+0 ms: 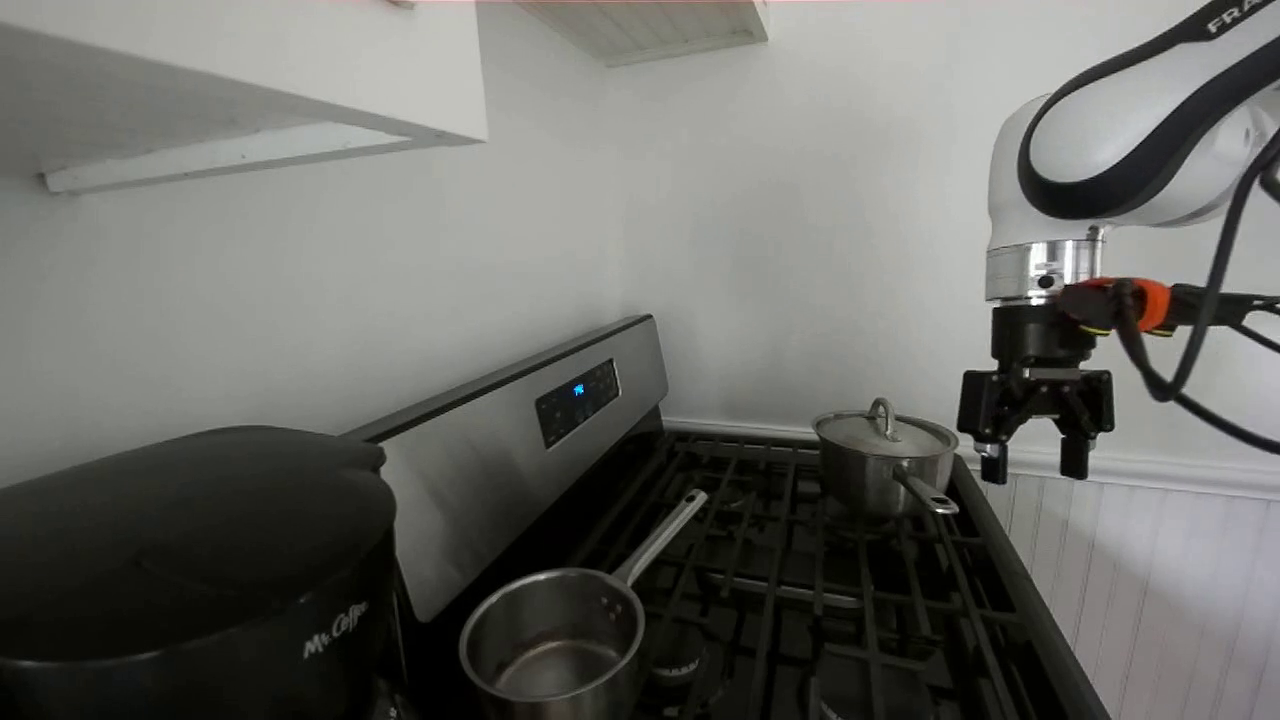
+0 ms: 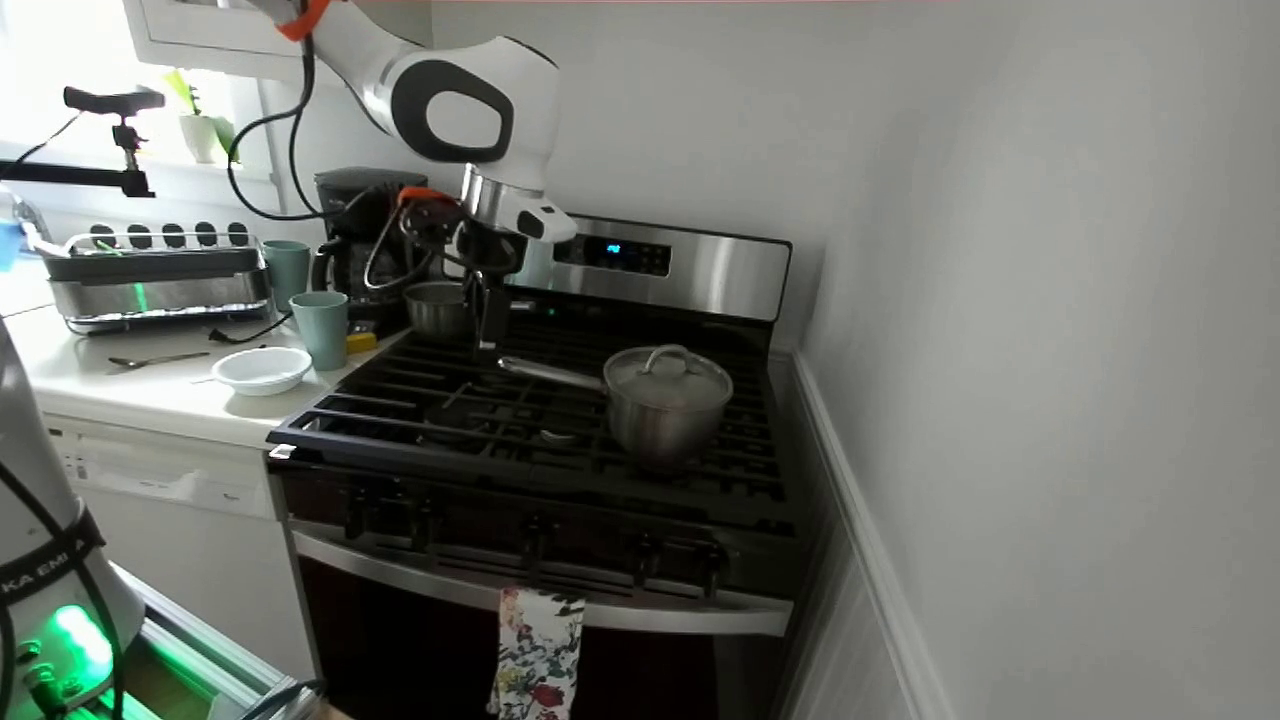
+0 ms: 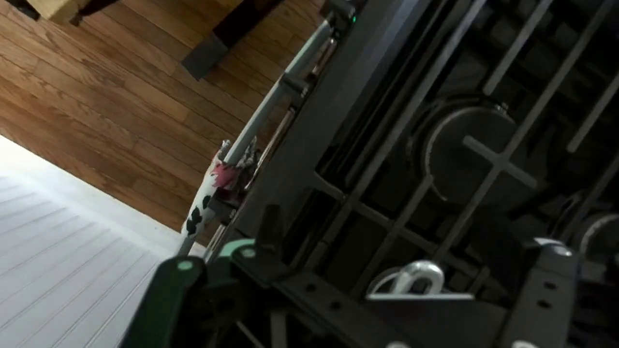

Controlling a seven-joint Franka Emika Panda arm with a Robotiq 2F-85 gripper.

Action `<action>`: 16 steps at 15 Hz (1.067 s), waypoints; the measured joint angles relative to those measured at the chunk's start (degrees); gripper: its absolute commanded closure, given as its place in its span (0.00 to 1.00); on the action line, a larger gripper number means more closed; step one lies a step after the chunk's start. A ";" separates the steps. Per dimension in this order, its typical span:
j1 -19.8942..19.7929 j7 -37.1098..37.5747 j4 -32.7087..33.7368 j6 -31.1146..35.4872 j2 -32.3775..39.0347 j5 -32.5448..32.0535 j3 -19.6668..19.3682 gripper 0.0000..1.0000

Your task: Slide the silver pot on the right to the middle of the job of the stove, pick up the silver pot on the left and place it on the bottom right cooker on the hob of the stove

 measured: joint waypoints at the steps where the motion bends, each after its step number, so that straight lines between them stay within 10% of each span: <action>1: -0.01 2.42 0.45 2.65 1.33 -0.12 0.09 0.00; 11: 0.23 18.16 7.36 10.67 12.64 -4.48 0.96 0.01; 16: 0.26 19.53 9.43 11.99 15.96 -4.45 0.68 0.33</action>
